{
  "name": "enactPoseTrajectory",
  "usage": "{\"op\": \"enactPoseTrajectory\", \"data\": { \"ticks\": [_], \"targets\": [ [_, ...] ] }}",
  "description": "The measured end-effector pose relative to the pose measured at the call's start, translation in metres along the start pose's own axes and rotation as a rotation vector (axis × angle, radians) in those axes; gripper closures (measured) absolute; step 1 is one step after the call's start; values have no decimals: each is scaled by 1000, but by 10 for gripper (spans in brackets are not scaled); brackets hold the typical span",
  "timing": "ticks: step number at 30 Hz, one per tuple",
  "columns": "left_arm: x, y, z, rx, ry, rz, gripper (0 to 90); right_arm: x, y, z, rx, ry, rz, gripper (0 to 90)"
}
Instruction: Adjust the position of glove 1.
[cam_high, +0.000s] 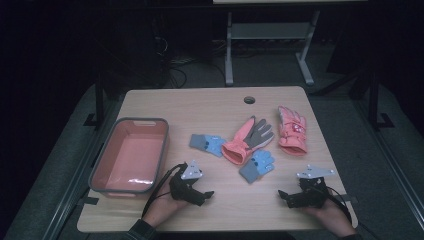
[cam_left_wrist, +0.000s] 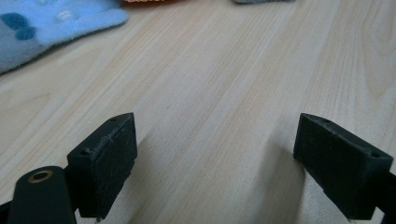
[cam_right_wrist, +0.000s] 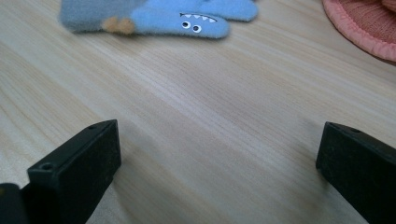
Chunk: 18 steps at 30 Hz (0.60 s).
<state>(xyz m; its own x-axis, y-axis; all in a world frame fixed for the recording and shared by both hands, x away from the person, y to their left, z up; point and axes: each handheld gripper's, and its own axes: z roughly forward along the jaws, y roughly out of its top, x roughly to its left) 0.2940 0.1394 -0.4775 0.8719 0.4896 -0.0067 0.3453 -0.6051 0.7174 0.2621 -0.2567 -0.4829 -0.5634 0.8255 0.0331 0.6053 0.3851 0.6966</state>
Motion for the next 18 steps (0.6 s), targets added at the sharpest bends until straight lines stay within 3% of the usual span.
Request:
{"op": "enactPoseTrajectory", "data": {
  "ticks": [12,14,16,18],
  "targets": [
    [0,-2,-3,-3,-7,9,127,-1,3,0,20,14,-14,0],
    [0,-3,-3,-2,-9,12,126,0,5,-1,30,20,-20,53],
    [0,-3,-3,-6,-10,10,127,0,8,-4,41,36,-40,167],
    [0,-3,-3,-5,-10,9,126,2,11,-5,53,17,-53,202]
  ]
}}
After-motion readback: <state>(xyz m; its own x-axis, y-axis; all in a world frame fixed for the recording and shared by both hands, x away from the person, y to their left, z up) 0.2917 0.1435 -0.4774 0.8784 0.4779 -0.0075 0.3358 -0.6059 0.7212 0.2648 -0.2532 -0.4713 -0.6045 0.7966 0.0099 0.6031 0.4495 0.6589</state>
